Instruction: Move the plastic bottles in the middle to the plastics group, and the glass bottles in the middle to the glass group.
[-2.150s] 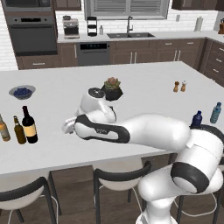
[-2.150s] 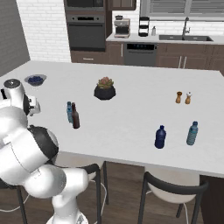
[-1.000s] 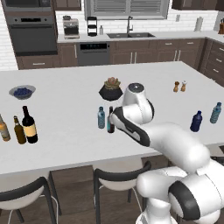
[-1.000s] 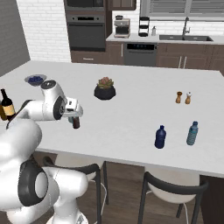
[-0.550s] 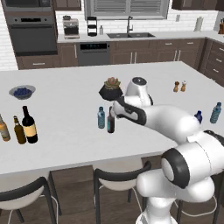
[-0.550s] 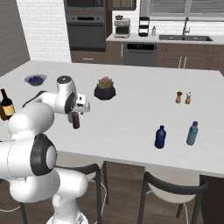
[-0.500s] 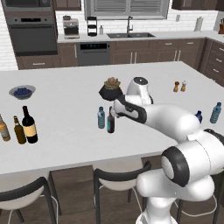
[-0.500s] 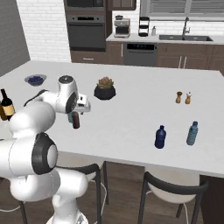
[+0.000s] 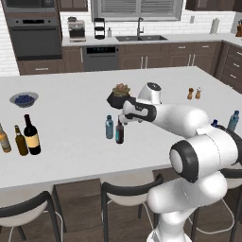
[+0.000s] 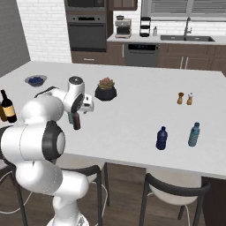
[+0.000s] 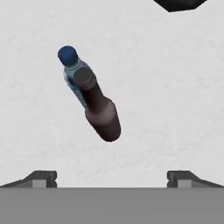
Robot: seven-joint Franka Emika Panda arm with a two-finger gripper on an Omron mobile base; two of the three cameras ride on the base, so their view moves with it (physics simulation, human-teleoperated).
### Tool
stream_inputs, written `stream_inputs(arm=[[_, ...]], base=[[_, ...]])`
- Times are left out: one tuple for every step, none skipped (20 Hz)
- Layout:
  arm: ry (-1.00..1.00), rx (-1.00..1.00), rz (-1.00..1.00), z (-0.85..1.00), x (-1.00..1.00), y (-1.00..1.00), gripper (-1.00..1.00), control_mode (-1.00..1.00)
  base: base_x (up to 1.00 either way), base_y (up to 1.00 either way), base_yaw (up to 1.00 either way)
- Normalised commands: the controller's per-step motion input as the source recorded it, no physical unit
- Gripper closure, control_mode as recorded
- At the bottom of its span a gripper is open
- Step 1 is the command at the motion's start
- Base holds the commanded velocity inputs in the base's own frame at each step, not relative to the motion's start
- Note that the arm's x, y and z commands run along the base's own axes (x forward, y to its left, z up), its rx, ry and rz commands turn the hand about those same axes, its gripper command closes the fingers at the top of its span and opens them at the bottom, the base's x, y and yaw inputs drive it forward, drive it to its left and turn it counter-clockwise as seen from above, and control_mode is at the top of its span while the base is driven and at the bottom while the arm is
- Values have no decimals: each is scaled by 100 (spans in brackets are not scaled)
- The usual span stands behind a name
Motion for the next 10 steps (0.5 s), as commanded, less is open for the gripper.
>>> stream_inputs(arm=[[0, 0, 0, -7, 33, 5, -100, -100], [0, 0, 0, -10, 25, 6, -100, -100], [0, 0, 0, -16, 21, 9, -100, -100], [0, 0, 0, -20, 22, 15, -100, -100], [0, 0, 0, -21, 19, 18, -100, -100], [0, 0, 0, -21, 11, 21, -100, -100], [0, 0, 0, -11, 0, 16, -100, -100], [0, 0, 0, -2, -9, 1, -100, -100], [0, 0, 0, -1, -24, 0, -100, -100], [-1, 0, 0, 0, -30, 0, -100, -100]], base=[[0, 0, 0], [0, 0, 0], [0, 0, 0], [0, 0, 0], [0, 0, 0], [0, 0, 0], [0, 0, 0], [0, 0, 0], [0, 0, 0], [0, 0, 0]])
